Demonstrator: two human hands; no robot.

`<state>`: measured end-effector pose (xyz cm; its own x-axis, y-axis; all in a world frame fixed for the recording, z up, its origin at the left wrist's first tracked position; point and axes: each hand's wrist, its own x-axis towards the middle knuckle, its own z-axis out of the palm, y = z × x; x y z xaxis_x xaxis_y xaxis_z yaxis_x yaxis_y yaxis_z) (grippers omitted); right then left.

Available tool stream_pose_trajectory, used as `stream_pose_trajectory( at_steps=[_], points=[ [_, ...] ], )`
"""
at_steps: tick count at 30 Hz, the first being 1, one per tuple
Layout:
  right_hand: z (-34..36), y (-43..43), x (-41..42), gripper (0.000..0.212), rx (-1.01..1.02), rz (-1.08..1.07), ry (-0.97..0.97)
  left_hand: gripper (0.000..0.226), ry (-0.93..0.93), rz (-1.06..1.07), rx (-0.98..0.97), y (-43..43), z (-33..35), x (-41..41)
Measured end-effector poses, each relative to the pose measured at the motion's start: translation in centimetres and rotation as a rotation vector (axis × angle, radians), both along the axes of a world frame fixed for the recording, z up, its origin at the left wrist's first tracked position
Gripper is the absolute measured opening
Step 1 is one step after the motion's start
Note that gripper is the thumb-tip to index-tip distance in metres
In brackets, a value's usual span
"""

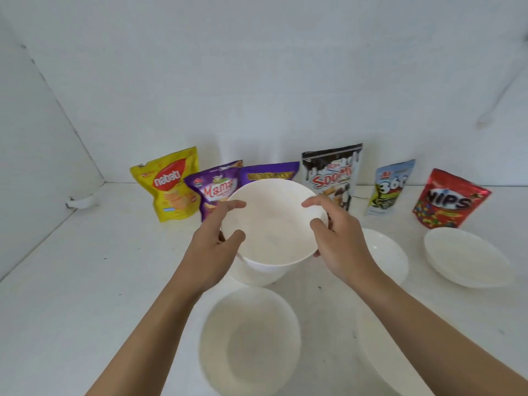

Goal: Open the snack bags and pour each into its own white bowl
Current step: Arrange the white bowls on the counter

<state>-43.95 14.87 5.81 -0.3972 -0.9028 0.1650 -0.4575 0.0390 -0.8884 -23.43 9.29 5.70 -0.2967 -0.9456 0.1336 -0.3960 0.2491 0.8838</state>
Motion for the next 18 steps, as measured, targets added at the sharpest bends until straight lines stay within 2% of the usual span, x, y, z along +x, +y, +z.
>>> stream_pose_trajectory(
  at_steps=[10, 18],
  points=[
    [0.2, 10.3, -12.4, 0.036, -0.020, -0.070, 0.035, 0.049, -0.049, -0.051, 0.004, 9.1, -0.5, -12.4],
    [0.0, 15.8, -19.3, 0.032, 0.004, -0.128, 0.067, 0.044, -0.009, -0.127, 0.041, 13.7, -1.0, -19.1]
  ],
)
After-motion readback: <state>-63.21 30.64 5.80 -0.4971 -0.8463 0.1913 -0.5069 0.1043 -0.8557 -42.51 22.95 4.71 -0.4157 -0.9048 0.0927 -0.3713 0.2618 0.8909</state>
